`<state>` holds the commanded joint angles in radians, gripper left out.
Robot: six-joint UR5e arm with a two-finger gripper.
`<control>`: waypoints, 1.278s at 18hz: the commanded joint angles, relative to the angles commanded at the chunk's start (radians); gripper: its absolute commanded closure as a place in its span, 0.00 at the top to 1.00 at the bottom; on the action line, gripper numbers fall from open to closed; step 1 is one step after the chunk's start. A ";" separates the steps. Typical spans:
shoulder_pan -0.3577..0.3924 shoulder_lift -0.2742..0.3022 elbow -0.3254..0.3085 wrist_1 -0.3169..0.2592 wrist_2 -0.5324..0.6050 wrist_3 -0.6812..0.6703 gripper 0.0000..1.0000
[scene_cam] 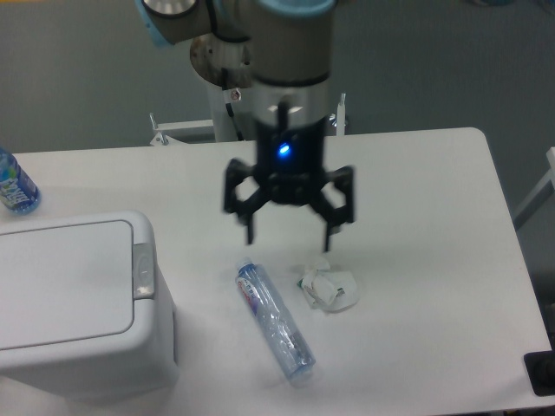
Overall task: Open the trash can
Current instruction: 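Move the gripper down toward the white trash can's lid edge, then press the gripper against the lid edge to pop the lid open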
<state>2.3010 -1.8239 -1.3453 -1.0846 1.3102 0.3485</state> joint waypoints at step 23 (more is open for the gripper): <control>-0.081 -0.046 -0.023 0.034 -0.006 -0.059 1.00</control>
<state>2.2197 -1.8699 -1.3683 -1.0508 1.3039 0.2899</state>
